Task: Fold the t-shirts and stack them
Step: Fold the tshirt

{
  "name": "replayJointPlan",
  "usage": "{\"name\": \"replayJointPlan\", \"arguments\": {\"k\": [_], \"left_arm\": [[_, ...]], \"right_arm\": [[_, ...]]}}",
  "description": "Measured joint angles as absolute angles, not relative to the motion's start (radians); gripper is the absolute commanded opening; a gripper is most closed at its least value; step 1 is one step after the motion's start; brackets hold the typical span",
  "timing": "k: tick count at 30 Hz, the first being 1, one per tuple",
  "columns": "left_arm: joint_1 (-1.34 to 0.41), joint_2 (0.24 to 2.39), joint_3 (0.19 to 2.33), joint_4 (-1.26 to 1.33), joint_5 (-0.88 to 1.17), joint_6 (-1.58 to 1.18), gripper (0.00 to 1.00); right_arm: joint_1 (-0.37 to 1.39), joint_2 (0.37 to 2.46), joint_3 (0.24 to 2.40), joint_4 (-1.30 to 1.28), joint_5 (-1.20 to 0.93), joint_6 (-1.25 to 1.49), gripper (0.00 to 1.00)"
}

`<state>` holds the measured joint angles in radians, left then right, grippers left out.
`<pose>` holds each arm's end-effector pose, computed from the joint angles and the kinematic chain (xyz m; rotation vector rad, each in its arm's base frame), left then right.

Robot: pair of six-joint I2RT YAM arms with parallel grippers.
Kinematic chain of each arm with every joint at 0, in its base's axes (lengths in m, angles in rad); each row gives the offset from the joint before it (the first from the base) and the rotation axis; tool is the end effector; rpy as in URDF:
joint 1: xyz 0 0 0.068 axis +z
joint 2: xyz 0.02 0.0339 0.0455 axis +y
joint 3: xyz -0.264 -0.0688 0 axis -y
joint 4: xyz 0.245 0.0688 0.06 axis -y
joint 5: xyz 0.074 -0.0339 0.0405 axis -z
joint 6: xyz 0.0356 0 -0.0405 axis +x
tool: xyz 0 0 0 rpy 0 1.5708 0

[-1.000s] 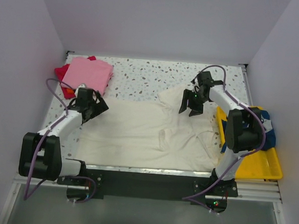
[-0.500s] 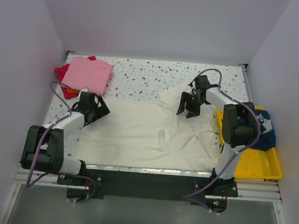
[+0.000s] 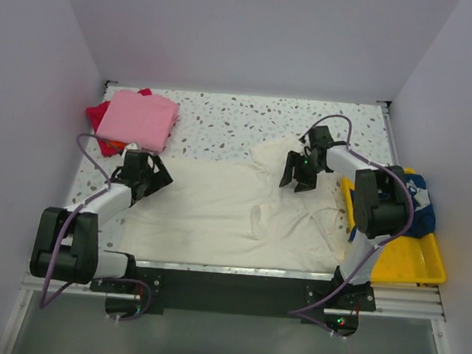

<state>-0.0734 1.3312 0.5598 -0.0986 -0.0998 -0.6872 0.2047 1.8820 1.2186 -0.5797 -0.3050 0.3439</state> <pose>0.2450 -0.0145 0.1585 -0.7817 2.3189 -0.2185 0.3558 0.0848 0.1590 0.1263 2.8565 0.5509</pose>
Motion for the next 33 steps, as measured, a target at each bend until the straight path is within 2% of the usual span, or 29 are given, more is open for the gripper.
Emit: {"name": "replayJointPlan", "arguments": {"k": [7, 15, 19, 25, 33], "left_arm": [[-0.073, 1.305, 0.632, -0.218, -0.102, -0.684, 1.0], [-0.071, 1.305, 0.852, -0.255, -0.112, -0.662, 1.0], [-0.067, 1.305, 0.854, -0.275, -0.112, -0.661, 1.0], [-0.066, 1.274, 0.814, -0.3, -0.112, -0.661, 1.0], [-0.066, 1.197, 0.787, -0.345, -0.127, -0.669, 1.0]], "right_arm": [[0.205, 1.874, 1.243, -0.624, -0.306, 0.316, 0.63], [0.203, 1.883, 1.568, -0.703, -0.27, 0.288, 0.64], [0.197, 1.946, 1.735, -0.682, -0.211, 0.287, 0.62], [0.186, 2.117, 1.847, -0.633, -0.159, 0.286, 0.5], [0.181, 2.28, 1.916, -0.612, -0.114, 0.277, 0.49]]}}
